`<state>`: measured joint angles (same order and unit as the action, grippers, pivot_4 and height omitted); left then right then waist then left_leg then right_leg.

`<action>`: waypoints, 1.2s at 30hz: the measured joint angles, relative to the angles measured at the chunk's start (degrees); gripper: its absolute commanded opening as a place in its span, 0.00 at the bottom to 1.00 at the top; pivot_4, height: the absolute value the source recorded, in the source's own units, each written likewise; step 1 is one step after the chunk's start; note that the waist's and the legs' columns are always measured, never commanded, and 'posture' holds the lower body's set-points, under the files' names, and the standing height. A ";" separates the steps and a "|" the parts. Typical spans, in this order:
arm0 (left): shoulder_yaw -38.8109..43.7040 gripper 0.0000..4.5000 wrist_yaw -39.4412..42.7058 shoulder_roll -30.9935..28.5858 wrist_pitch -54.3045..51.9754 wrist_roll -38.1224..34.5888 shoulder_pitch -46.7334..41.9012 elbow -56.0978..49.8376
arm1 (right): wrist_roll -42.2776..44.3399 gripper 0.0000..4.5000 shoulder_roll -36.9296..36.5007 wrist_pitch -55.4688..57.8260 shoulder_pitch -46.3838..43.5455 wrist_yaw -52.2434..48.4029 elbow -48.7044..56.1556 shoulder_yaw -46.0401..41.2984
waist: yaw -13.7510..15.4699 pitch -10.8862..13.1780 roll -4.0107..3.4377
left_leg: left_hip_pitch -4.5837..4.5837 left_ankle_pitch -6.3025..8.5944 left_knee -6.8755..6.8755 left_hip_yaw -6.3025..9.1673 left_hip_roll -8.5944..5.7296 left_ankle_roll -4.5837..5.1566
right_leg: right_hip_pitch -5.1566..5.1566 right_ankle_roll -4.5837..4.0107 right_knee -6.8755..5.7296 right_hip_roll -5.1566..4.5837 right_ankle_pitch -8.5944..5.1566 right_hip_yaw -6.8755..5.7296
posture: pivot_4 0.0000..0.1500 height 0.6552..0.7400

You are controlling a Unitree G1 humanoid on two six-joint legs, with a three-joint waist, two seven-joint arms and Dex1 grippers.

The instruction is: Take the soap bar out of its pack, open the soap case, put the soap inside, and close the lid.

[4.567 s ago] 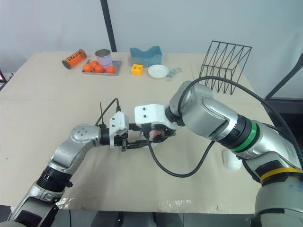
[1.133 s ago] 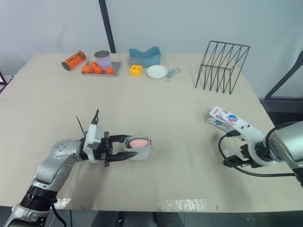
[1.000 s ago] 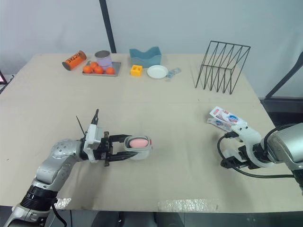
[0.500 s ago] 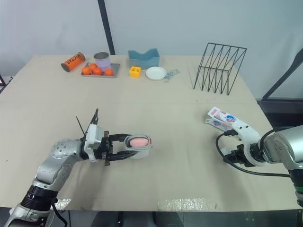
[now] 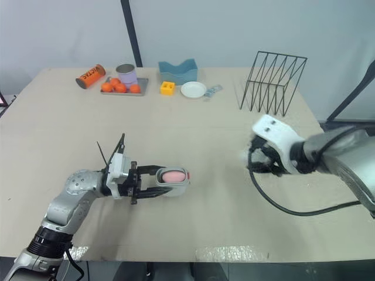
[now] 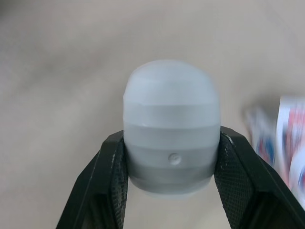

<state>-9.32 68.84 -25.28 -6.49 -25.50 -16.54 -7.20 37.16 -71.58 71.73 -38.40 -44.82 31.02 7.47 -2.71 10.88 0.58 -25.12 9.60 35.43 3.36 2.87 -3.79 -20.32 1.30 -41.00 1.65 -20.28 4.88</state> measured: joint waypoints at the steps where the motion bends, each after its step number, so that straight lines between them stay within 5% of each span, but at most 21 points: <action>1: -0.09 0.43 0.28 0.03 -0.29 -0.11 -0.17 0.04 | -0.20 0.44 0.56 -1.32 -1.21 -1.17 0.48 0.97 | 0.00 0.00 0.00 | -0.01 0.00 -0.01 0.00 -0.01 0.00 | 0.00 0.00 0.01 -0.02 0.00 0.00 | 1.00 1.00; 17: -2.24 0.43 4.02 2.66 1.14 0.73 -4.76 6.80 | -10.44 0.44 8.33 -14.03 -21.01 -22.15 -4.46 18.32 | 0.07 0.04 -0.05 | -0.03 0.01 0.01 0.01 -0.05 0.02 | -0.03 -0.03 0.00 -0.08 0.02 -0.04 | 1.00 1.00; 36: -3.83 0.43 4.12 5.38 6.58 5.17 -6.70 12.11 | -18.87 0.44 15.02 -9.97 -34.53 -37.61 -9.19 33.57 | 0.06 0.05 -0.06 | -0.02 0.01 0.06 0.08 -0.05 0.02 | -0.03 -0.05 -0.07 -0.09 0.03 -0.10 | 1.00 1.00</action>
<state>-13.15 72.96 -19.90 0.09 -20.33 -23.23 4.92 18.29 -56.56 61.76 -72.93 -82.44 21.83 41.04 -2.65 10.93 0.51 -25.14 9.62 35.49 3.43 2.82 -3.76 -20.35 1.25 -41.07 1.57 -20.25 4.78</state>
